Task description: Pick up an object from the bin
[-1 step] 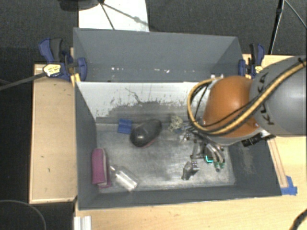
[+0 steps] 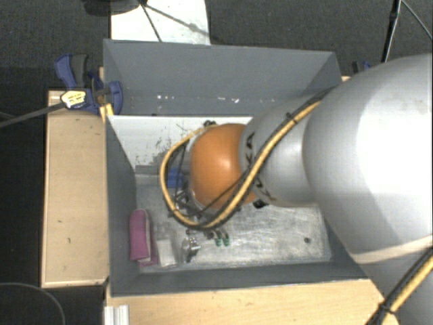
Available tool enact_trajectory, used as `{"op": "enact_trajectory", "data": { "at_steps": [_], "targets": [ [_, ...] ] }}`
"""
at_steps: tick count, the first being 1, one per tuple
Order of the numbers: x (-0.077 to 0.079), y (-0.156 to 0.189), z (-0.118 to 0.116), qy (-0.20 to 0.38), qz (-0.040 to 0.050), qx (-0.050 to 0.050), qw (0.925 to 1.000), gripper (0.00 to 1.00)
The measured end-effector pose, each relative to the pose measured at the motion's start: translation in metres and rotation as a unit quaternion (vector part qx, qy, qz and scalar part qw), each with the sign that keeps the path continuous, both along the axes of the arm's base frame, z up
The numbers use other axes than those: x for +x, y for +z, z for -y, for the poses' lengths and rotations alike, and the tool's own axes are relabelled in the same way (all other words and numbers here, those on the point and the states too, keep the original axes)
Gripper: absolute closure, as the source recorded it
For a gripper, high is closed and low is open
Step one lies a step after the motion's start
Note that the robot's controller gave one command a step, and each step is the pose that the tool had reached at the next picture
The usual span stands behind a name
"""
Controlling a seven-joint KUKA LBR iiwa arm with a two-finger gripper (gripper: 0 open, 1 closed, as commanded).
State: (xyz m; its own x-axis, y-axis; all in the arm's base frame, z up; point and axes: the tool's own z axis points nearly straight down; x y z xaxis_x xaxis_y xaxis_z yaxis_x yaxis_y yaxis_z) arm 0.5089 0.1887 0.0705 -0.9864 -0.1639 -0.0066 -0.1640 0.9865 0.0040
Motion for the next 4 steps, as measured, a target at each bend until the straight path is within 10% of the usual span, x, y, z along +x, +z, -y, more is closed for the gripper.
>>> {"op": "enact_trajectory", "data": {
  "at_steps": [1, 2, 3, 4],
  "targets": [
    [-0.018, 0.031, -0.052, 0.398, -0.0033, -0.014, 0.9172, 0.00],
    [-0.025, 0.046, -0.024, 0.305, -0.0023, -0.003, 0.9523, 0.00],
    [-0.024, 0.003, -0.024, 0.247, 0.0075, -0.003, 0.9689, 0.00],
    [-0.025, 0.004, -0.024, 0.258, 0.0075, -0.002, 0.9662, 0.00]
  ]
}}
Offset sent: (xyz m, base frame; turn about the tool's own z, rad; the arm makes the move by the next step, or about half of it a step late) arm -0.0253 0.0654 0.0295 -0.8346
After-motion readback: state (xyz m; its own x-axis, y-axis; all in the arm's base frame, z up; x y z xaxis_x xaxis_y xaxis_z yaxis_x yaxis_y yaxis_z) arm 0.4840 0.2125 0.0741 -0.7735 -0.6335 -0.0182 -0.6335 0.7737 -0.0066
